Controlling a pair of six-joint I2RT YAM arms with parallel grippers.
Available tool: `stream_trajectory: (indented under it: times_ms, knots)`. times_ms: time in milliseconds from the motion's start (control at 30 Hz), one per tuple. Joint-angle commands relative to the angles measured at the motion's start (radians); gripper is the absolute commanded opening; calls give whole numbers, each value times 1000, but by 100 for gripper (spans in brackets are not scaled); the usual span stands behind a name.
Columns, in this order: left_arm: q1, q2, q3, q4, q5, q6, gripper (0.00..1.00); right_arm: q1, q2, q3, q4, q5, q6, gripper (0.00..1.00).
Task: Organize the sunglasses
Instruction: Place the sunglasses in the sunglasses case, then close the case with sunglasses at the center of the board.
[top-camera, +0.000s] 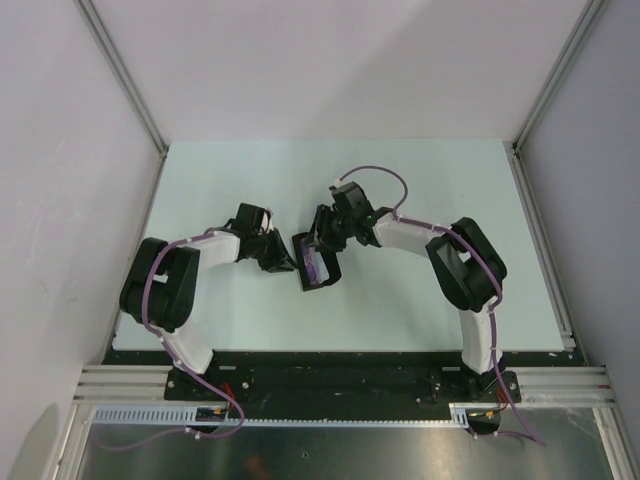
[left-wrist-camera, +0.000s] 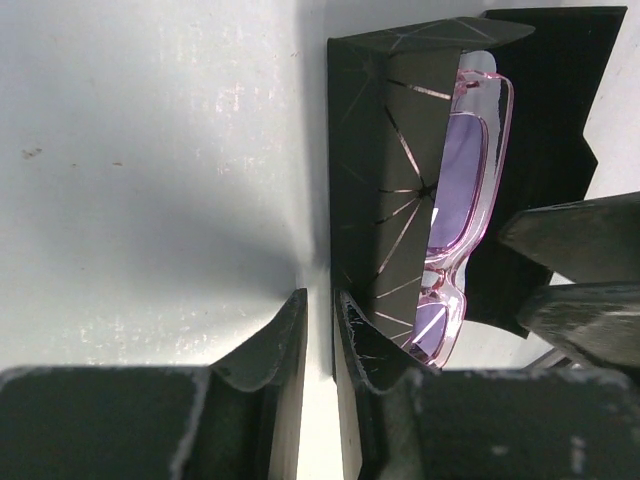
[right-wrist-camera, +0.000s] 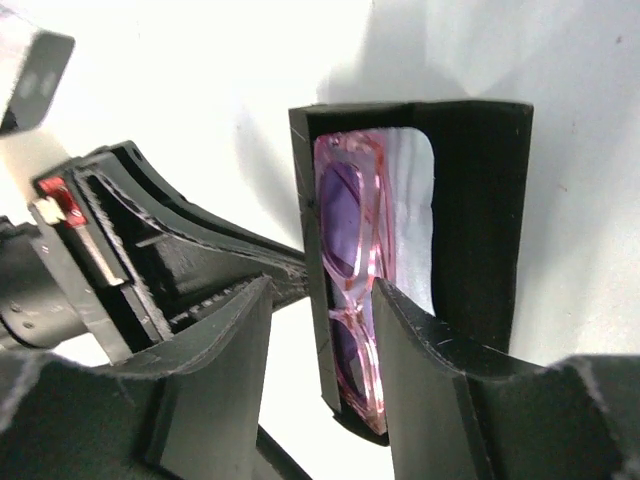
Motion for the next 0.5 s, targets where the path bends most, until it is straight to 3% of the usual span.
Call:
stream_trajectory:
  times_ms: [0, 300, 467]
  knots:
    - [-7, -1, 34, 26, -12, 0, 21, 20, -38, 110, -152, 122, -40, 50]
    - [-7, -4, 31, 24, -18, 3, 22, 19, -152, 132, -264, 329, -129, 48]
    - [-7, -2, 28, 24, -20, 3, 22, -46, -166, 76, -285, 313, -123, 48]
